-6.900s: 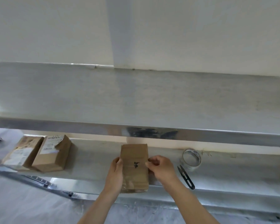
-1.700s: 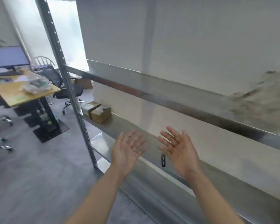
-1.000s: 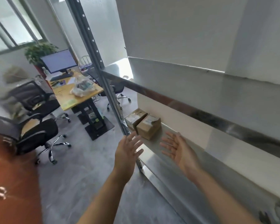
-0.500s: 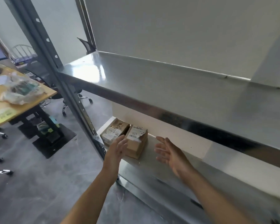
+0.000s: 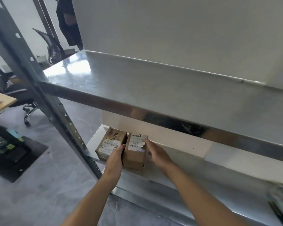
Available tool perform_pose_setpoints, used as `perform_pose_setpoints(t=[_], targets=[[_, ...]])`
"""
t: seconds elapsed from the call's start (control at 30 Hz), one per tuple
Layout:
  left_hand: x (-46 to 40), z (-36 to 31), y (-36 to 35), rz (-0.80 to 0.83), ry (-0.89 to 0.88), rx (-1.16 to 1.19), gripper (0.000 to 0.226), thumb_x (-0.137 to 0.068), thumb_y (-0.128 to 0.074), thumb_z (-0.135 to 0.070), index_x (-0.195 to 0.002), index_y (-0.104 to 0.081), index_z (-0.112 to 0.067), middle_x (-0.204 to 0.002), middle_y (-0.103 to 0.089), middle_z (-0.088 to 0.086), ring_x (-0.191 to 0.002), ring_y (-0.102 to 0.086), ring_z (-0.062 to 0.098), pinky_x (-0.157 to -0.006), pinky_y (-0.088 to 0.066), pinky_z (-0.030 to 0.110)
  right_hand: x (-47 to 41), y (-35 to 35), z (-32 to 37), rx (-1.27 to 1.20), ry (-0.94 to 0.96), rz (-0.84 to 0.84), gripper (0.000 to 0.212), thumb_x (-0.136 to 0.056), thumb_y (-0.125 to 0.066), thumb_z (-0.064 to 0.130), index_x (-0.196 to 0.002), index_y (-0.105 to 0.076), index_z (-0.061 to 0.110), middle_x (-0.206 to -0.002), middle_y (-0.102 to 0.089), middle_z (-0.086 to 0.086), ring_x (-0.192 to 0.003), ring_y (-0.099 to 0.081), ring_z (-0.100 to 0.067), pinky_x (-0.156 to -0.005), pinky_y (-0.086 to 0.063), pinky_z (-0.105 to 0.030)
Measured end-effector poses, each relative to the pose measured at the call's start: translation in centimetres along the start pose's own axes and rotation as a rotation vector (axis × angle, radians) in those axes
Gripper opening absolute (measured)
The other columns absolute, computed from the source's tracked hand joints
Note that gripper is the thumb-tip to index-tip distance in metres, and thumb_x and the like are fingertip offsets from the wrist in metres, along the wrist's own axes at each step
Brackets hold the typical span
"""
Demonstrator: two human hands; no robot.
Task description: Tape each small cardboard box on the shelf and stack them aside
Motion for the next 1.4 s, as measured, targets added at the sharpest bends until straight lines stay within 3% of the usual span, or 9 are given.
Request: perform_pose_setpoints(t=[0.17, 0.33, 0.4, 0.47, 0.7, 1.03, 1.17, 1.27, 1.4], targets=[[-1.1, 0.9, 0.4, 0.026, 0.051, -0.132, 0.058, -0.082, -0.040, -0.070, -0.122, -0.070, -0.041, -0.130, -0.066, -0.006, -0.126, -0.055, 0.018, -0.113, -0.040, 0.049, -1.0, -1.7, -0.4, 0.015, -0.054, -0.022, 0.054, -0.100, -0.032, 0.066, -0.127, -0.064, 0.032, -0.113, -0.070, 0.014, -0.112, -0.061, -0.011, -0.108, -0.042, -0.035], [-1.0, 0.6, 0.1, 0.005, 0.021, -0.156, 0.028, -0.100, -0.041, -0.053, -0.113, -0.064, -0.044, -0.132, -0.061, -0.005, -0.127, -0.052, 0.018, -0.115, -0.037, 0.047, -1.9, -2.5, -2.0, 0.019, -0.088, -0.082, 0.066, -0.092, -0.030, 0.078, -0.125, -0.067, 0.034, -0.122, -0.070, 0.012, -0.114, -0.062, -0.013, -0.108, -0.045, -0.041], [-1.1, 0.9, -0.1, 0.015, 0.046, -0.214, 0.042, -0.093, -0.039, -0.061, -0.124, -0.059, -0.042, -0.135, -0.058, -0.004, -0.129, -0.050, 0.019, -0.116, -0.036, 0.048, -1.8, -2.5, -2.1, 0.021, -0.105, -0.091, 0.066, -0.089, -0.029, 0.082, -0.118, -0.068, 0.038, -0.122, -0.070, 0.013, -0.113, -0.063, -0.013, -0.107, -0.046, -0.040], [-1.2, 1.2, -0.3, 0.028, 0.092, -0.235, 0.058, -0.091, -0.037, -0.065, -0.136, -0.057, -0.034, -0.135, -0.059, -0.003, -0.128, -0.050, 0.018, -0.115, -0.037, 0.045, -1.4, -2.6, -1.9, 0.041, -0.108, -0.084, 0.055, -0.093, -0.028, 0.078, -0.110, -0.067, 0.042, -0.120, -0.070, 0.013, -0.112, -0.062, -0.014, -0.105, -0.047, -0.038], [0.7, 1.8, -3.3, 0.059, 0.140, -0.124, 0.034, -0.107, -0.037, -0.042, -0.112, -0.068, -0.029, -0.102, -0.069, -0.003, -0.097, -0.061, 0.012, -0.087, -0.043, 0.032, 2.4, 1.0, -1.7, 0.063, -0.059, -0.138, 0.054, -0.101, -0.024, 0.066, -0.125, -0.062, 0.035, -0.121, -0.066, 0.012, -0.114, -0.057, -0.013, -0.100, -0.043, -0.032], [7.5, 4.7, -13.5, 0.234, 0.048, -0.035, 0.017, -0.107, -0.042, -0.032, -0.111, -0.058, -0.029, -0.115, -0.065, 0.003, -0.101, -0.060, 0.015, -0.071, -0.046, 0.031, 11.7, 12.0, -6.9, -0.123, 0.005, -0.269, 0.064, -0.083, -0.035, 0.088, -0.129, -0.058, 0.049, -0.125, -0.066, 0.021, -0.122, -0.057, -0.006, -0.113, -0.041, -0.040], [9.7, 6.2, -18.8, 0.283, -0.058, -0.046, 0.017, -0.106, -0.043, -0.020, -0.111, -0.058, -0.025, -0.116, -0.067, 0.009, -0.101, -0.064, 0.019, -0.066, -0.053, 0.027, 15.1, 17.1, -8.7, -0.261, 0.063, -0.323, 0.057, -0.083, -0.043, 0.080, -0.126, -0.061, 0.046, -0.120, -0.065, 0.028, -0.115, -0.056, 0.010, -0.111, -0.040, -0.026], [12.3, 7.2, -22.4, 0.361, -0.054, 0.033, 0.017, -0.102, -0.052, -0.027, -0.117, -0.060, -0.025, -0.116, -0.069, 0.010, -0.099, -0.068, 0.024, -0.059, -0.056, 0.025, 17.6, 21.0, -10.5, -0.332, 0.097, -0.314, 0.044, -0.089, -0.036, 0.070, -0.128, -0.052, 0.054, -0.118, -0.056, 0.040, -0.109, -0.048, 0.023, -0.092, -0.037, -0.005], [15.1, 8.3, -25.9, 0.377, -0.086, 0.113, 0.031, -0.087, -0.057, -0.040, -0.116, -0.067, -0.033, -0.122, -0.070, 0.010, -0.106, -0.070, 0.024, -0.074, -0.057, 0.037, 19.7, 24.4, -12.8, -0.330, 0.135, -0.260, 0.041, -0.097, -0.027, 0.062, -0.135, -0.045, 0.059, -0.127, -0.047, 0.046, -0.113, -0.042, 0.029, -0.093, -0.035, -0.002]])
Point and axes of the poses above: each hand's wrist, its own x-axis away from the middle knuckle, its own y-axis out of the back of the hand, z = x × y, the point moved 1 cm from there along -x, towards the middle knuckle
